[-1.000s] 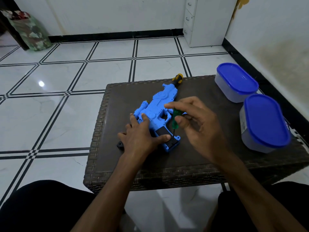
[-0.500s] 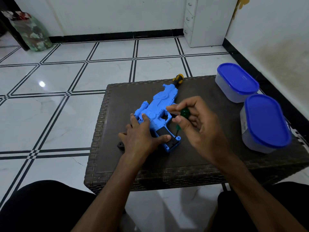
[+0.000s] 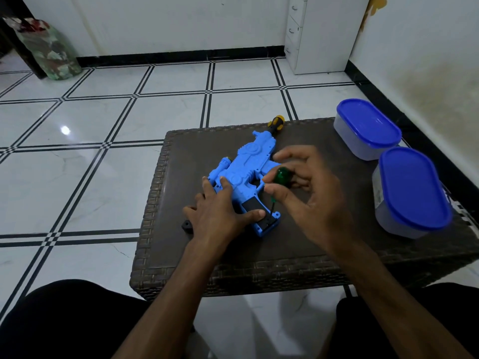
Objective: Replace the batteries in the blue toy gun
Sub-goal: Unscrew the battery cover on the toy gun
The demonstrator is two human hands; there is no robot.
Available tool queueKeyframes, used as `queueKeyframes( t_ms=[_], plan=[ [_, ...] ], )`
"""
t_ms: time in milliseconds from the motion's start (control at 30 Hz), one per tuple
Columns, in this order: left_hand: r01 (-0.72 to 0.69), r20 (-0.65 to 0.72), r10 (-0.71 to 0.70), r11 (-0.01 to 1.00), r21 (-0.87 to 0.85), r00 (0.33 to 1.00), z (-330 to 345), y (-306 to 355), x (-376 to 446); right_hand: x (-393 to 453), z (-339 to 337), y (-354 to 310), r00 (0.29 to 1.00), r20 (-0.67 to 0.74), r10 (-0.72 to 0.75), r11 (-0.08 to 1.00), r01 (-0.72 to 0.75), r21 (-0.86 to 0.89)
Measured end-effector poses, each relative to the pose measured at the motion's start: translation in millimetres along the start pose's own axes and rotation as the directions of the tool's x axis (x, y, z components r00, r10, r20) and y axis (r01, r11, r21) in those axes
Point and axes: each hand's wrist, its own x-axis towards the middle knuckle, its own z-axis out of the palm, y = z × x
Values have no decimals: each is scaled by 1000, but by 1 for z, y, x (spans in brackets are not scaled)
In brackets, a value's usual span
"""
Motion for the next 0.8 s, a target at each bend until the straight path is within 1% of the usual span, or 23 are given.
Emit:
queueKeyframes(
  t_ms=[67,133,267,367,400,467,533,567,633,733,800],
  plan=[
    [0,-5,0,1000,1,1000,0,0,1,-1,-3,1,999,11,36,998,-37,54],
    [1,-5,-1,1000,5,1000,0,0,1,-3,-5,3,999,33,26,999,-27,44],
    [4,2,-4,1000,11,1000,0,1,0,-2,-4,3,998,43,-50,996,53,-65],
    [2,2,-2,1000,12,1000,0,0,0,0,-3,5,995,15,-94,986,95,-136],
    [2,5,-2,1000,11,1000,0,1,1,0,-2,5,997,-3,-76,989,75,-126],
    [5,7,-5,1000,8,1000,0,1,1,0,-2,4,999,-34,5,1000,-6,-15],
    [8,1,-8,1000,8,1000,1,1,0,-2,-2,3,999,-26,46,996,-44,73],
    [7,-1,-7,1000,11,1000,1,1,0,-3,-3,4,999,-9,43,997,-42,70],
    [7,-1,-7,1000,12,1000,1,0,0,-3,-5,4,1000,20,14,1000,-14,23],
    [4,0,-4,1000,18,1000,0,0,0,-1,-4,3,998,18,-64,997,65,-46],
    [2,3,-2,1000,20,1000,0,0,0,-1,-3,3,996,11,-87,994,87,-70]
  ],
)
